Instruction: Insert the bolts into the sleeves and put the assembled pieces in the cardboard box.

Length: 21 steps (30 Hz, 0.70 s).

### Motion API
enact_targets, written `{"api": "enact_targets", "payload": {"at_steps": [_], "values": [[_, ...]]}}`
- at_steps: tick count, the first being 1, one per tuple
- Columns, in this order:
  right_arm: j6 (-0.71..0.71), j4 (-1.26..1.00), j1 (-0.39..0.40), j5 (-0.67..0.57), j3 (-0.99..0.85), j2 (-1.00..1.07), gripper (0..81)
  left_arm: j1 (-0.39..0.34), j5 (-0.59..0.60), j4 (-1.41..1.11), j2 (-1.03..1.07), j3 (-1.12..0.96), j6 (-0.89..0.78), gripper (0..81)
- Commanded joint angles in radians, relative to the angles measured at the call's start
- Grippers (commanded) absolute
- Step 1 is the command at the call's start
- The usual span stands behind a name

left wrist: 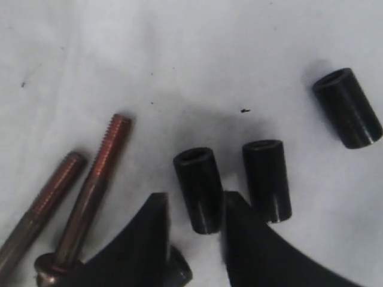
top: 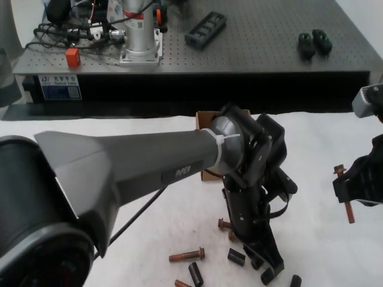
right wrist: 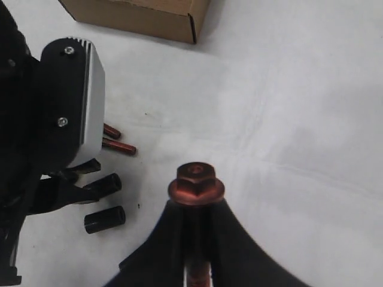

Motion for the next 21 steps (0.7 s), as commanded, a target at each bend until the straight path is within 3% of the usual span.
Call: {"api": "enact_targets", "payload": {"at_steps": [1,18,21], "values": [[0.008,0.000,-0.002,-0.008,-0.001,-0.014,2.7,-0.009,0.010,0.006,0.013,-0.010,-0.026,22.5],[0.013,0.000,0.010,-0.008,-0.001,-0.014,2.7,-0.031,0.032,-0.012,0.058,-0.011,-0.009,22.3],[0.013,0.000,0.016,-0.008,-0.001,-0.014,2.7,-0.038,0.015,-0.016,0.059,-0.011,-0.009,16.0]]}}
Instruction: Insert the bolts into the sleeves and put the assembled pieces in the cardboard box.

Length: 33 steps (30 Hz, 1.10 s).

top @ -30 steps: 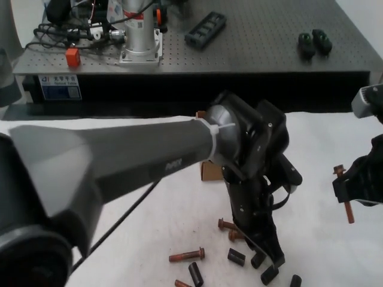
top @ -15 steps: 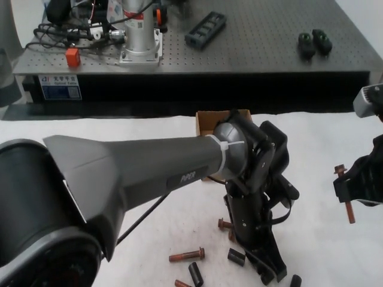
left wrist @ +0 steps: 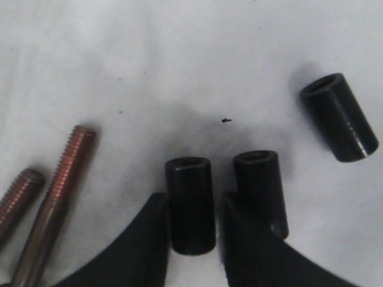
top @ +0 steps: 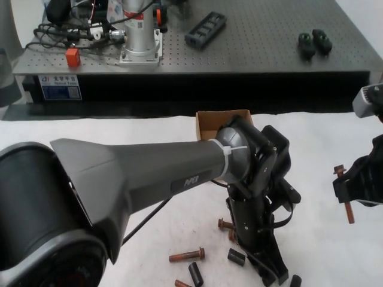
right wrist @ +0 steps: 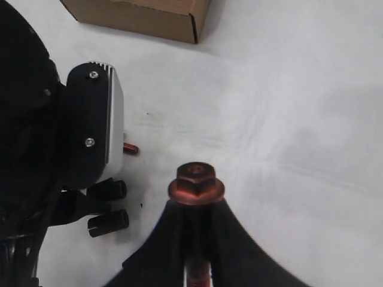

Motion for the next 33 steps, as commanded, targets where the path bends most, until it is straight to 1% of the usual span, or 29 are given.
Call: {"api": "enact_targets", "payload": {"at_steps": [1,3,5,7,10,13,15,17,18,20,22,24,26,28,31,33], "values": [[0.006,-0.003,0.010,-0.008,-0.001,-0.010,2.7,-0.011,0.001,-0.006,0.023,-0.006,0.010,12.1],[0.016,-0.010,0.012,-0.008,-0.001,-0.010,2.7,-0.011,0.000,-0.012,0.008,-0.006,0.010,0.3],[0.044,-0.030,0.012,-0.026,-0.001,-0.010,2.7,-0.011,0.000,-0.023,-0.014,-0.008,0.010,0.4],[0.081,-0.072,0.012,-0.084,-0.001,-0.020,2.7,-0.001,-0.004,-0.032,-0.050,-0.008,-0.005,0.7],[0.123,-0.153,0.012,-0.149,-0.001,-0.048,2.7,0.032,-0.020,-0.029,-0.136,0.011,-0.062,0.7],[0.192,-0.251,0.012,-0.211,0.004,-0.087,2.7,0.073,-0.020,-0.099,-0.265,0.124,-0.113,0.7],[0.291,-0.374,0.012,-0.293,0.036,-0.123,2.7,0.094,-0.013,-0.228,-0.385,0.273,-0.155,0.7],[0.456,-0.582,0.023,-0.390,0.100,-0.154,2.7,0.102,0.010,-0.422,-0.518,0.456,-0.197,0.7],[0.526,-0.704,0.032,-0.415,0.138,-0.164,2.7,0.103,0.044,-0.507,-0.570,0.530,-0.204,0.7],[0.694,-0.950,0.065,-0.420,0.212,-0.173,2.7,0.103,0.135,-0.731,-0.685,0.705,-0.229,0.7],[0.809,-1.139,0.111,-0.420,0.268,-0.173,2.7,0.103,0.219,-0.946,-0.773,0.850,-0.262,0.7],[0.880,-1.251,0.155,-0.420,0.306,-0.167,2.7,0.103,0.248,-1.115,-0.848,0.951,-0.322,0.7],[0.885,-1.260,0.198,-0.420,0.324,-0.166,2.7,0.103,0.248,-1.249,-0.903,1.028,-0.373,0.7],[0.865,-1.238,0.229,-0.408,0.331,-0.166,2.7,0.103,0.248,-1.312,-0.937,1.066,-0.388,0.7],[0.826,-1.187,0.258,-0.405,0.331,-0.166,2.7,0.103,0.248,-1.324,-0.964,1.084,-0.397,0.7],[0.827,-1.169,0.274,-0.405,0.331,-0.166,2.7,0.103,0.245,-1.326,-0.967,1.083,-0.402,0.7]]}}
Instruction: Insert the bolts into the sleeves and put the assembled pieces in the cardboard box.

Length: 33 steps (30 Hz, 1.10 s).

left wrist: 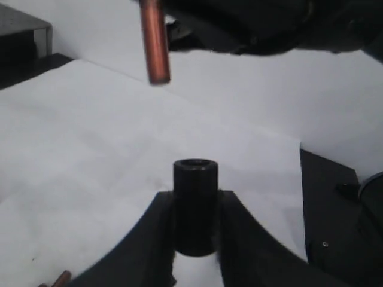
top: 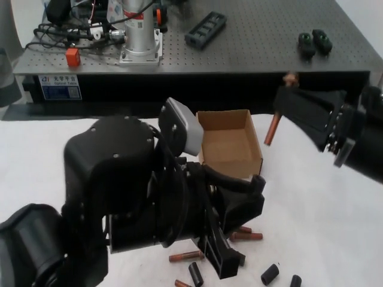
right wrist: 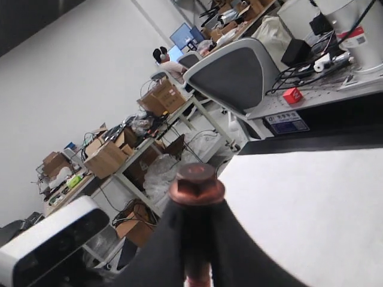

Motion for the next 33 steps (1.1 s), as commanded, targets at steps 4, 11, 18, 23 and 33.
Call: {"api": "enact_targets", "payload": {"at_steps": [4,11,18,23,33], "values": [[-0.025,0.048,0.059,0.003,-0.001,-0.001,2.7,0.000,-0.003,-0.052,-0.017,0.003,-0.041,0.7],[-0.073,0.126,0.080,0.003,-0.001,-0.001,2.7,0.000,-0.005,-0.052,-0.017,0.003,-0.066,0.7],[-0.093,0.129,0.080,0.003,-0.001,-0.001,2.7,0.000,-0.062,-0.052,-0.017,0.003,-0.074,0.7],[-0.093,0.125,0.080,0.001,-0.001,-0.003,2.7,0.000,-0.069,-0.052,-0.017,0.003,-0.082,0.7],[-0.093,0.164,0.080,-0.057,-0.001,-0.003,2.7,0.000,-0.072,-0.052,-0.017,0.003,-0.082,0.7]]}}
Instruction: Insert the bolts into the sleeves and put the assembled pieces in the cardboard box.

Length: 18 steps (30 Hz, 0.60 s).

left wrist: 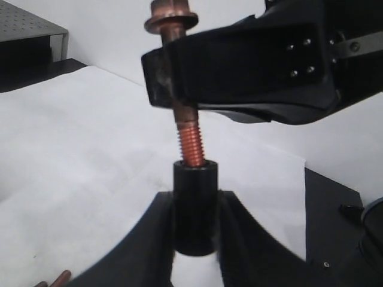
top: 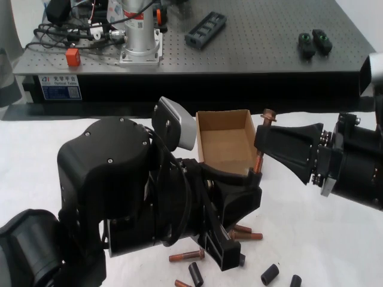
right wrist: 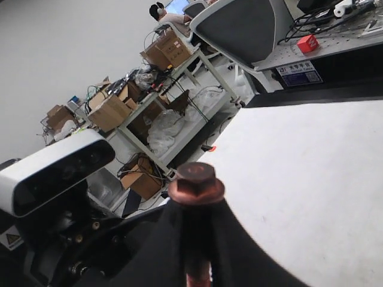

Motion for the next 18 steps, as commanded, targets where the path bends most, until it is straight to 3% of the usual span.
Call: {"api": "enact_targets", "payload": {"at_steps": [1,4,5,9,11,13,18], "values": [[-0.011,0.031,0.001,-0.033,-0.001,-0.003,2.7,0.000,-0.017,-0.028,-0.011,-0.009,-0.010,0.7],[-0.032,0.065,0.001,-0.033,-0.001,-0.003,0.0,0.000,-0.016,-0.028,-0.011,-0.009,-0.007,0.7],[-0.041,0.069,0.001,-0.033,-0.001,-0.003,4.1,0.000,-0.016,-0.028,-0.011,-0.009,0.001,0.7],[-0.068,0.071,0.001,-0.029,-0.001,-0.003,34.9,0.000,-0.016,-0.045,-0.011,-0.009,0.014,0.7],[-0.068,0.071,0.001,-0.022,-0.001,-0.003,45.0,0.000,-0.016,-0.074,-0.011,-0.009,0.032,0.7],[-0.068,0.071,-0.021,-0.022,-0.001,-0.008,44.7,0.000,-0.042,-0.083,-0.011,-0.012,0.061,0.7],[-0.062,0.090,-0.134,-0.018,-0.001,-0.094,43.8,0.040,-0.290,-0.080,0.063,-0.066,-0.031,0.7]]}}
